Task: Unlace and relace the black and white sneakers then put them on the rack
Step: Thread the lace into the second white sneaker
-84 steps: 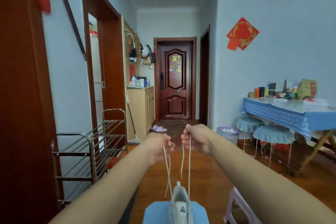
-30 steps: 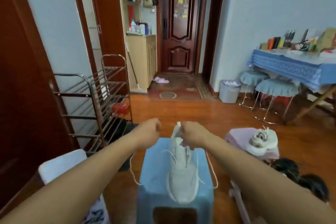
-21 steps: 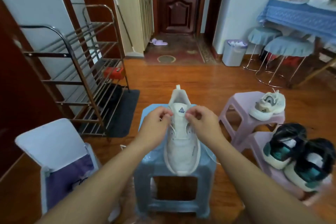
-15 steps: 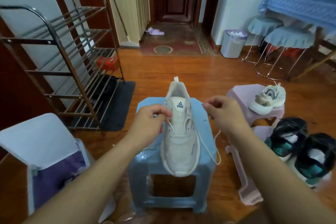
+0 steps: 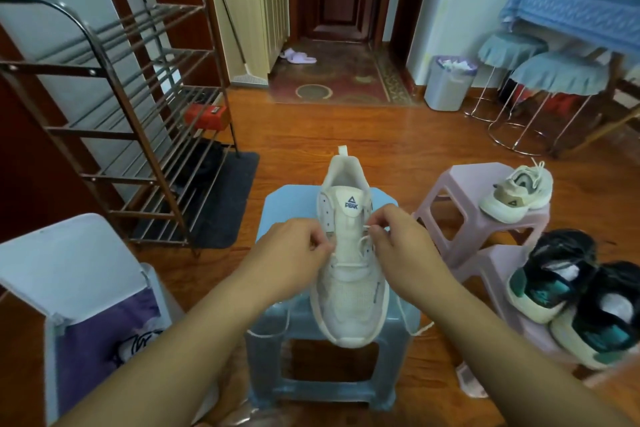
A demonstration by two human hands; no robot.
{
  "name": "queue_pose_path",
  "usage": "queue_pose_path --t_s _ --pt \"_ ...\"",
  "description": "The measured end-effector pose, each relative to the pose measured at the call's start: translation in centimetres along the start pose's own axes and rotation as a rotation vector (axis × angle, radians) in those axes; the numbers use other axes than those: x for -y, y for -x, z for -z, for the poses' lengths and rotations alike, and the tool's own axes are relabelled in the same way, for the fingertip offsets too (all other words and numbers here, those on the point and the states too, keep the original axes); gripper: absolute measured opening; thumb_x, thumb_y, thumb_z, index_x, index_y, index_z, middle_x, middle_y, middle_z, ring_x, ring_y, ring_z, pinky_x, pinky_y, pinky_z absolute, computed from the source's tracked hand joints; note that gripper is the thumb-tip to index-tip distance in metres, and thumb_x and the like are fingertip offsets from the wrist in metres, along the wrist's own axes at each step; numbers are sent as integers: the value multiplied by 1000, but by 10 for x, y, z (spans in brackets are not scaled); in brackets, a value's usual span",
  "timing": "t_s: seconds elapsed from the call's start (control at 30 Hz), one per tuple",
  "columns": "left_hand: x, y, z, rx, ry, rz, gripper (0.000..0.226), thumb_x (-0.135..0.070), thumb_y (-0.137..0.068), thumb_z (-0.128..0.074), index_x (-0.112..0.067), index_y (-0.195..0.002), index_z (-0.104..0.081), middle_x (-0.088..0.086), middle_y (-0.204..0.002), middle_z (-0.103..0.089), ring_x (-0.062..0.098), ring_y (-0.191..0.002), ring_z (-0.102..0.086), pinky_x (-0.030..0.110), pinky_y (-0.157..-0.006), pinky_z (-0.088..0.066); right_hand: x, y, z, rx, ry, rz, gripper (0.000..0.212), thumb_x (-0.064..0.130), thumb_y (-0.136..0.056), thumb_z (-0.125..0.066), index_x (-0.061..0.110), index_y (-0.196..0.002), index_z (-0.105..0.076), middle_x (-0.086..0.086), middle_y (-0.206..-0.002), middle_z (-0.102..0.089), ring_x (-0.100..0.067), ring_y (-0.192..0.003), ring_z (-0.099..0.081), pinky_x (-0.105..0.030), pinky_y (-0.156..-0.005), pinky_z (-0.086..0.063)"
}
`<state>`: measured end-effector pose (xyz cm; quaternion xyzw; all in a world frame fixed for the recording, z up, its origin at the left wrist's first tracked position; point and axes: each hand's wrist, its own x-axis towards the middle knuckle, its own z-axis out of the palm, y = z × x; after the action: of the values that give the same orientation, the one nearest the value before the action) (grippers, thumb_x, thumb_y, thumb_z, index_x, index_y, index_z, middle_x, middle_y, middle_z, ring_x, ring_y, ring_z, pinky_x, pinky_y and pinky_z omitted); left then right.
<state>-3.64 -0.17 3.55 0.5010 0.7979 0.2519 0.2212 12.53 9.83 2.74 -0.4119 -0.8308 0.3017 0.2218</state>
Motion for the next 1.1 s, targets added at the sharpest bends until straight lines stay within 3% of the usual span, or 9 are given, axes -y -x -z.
queue_pose_path --t_s 0.13,0.23,0.3,0.43,0.6,0.83,0.93,1.0,1.1 --pt "2 19 2 281 68 -70 11 -27 -91 -73 -24 -81 -75 -7 -80 -74 -1 -68 -61 18 -66 -51 3 6 8 271 -78 -31 15 15 -98 -58 25 -89 -64 3 -73 -71 -8 -64 -63 -31 -66 -54" --pt "7 15 -7 185 5 -54 19 -25 -90 -70 -32 -73 -71 -11 -77 -71 1 -74 -64 29 -76 -56 2 7 11 394 18 8 14 17 -95 -64 28 -87 -70 5 -74 -72 -4 -65 -63 -28 -66 -55" --pt "9 10 -5 42 70 -9 20 -24 -93 -65 -29 -74 -71 -10 -75 -70 4 -70 -63 32 -75 -57 3 8 13 395 54 -3 14 20 -93 -68 31 -86 -73 7 -77 -72 -6 -69 -65 -24 -66 -54" --pt "3 13 9 -181 430 27 18 -16 -97 -61 -23 -87 -75 -2 -81 -71 1 -47 -49 18 -48 -41 9 10 11 262 -193 -96 14 14 -92 -71 25 -85 -78 1 -73 -72 -10 -58 -63 -22 -59 -53" --pt "-15 24 5 8 1028 232 19 -14 -98 -62 -17 -100 -80 4 -88 -73 11 -50 -46 24 -49 -34 37 13 2 80 -790 -185 13 3 -91 -69 6 -104 -67 -13 -74 -72 -22 -65 -69 -26 -55 -53" --pt "-13 19 6 3 1221 291 19 -19 -96 -66 -6 -99 -79 -1 -77 -65 9 -52 -36 22 -47 -23 53 5 -5 139 -877 -184 17 2 -91 -70 -1 -100 -56 -15 -75 -73 -23 -62 -67 -26 -52 -50" --pt "-8 17 8 16 1198 273 20 -21 -96 -68 -13 -83 -81 -3 -70 -56 7 -51 -29 21 -45 -19 56 5 -8 184 -859 -168 15 1 -90 -70 1 -98 -57 -13 -76 -73 -21 -60 -66 -27 -50 -48" --pt "-9 14 7 -9 1195 301 22 -18 -97 -65 -14 -80 -79 -3 -70 -54 8 -52 -33 21 -46 -23 56 2 -8 229 -813 -176 17 3 -90 -71 1 -101 -58 -14 -77 -72 -20 -57 -64 -26 -48 -46" --pt "7 0 23 -202 1435 332 17 -11 -100 -55 -12 -87 -66 2 -75 -57 13 -65 -55 24 -57 -49 46 -6 11 439 -652 -184 23 8 -91 -71 3 -111 -62 -11 -71 -64 -16 -50 -53 -25 -45 -39"
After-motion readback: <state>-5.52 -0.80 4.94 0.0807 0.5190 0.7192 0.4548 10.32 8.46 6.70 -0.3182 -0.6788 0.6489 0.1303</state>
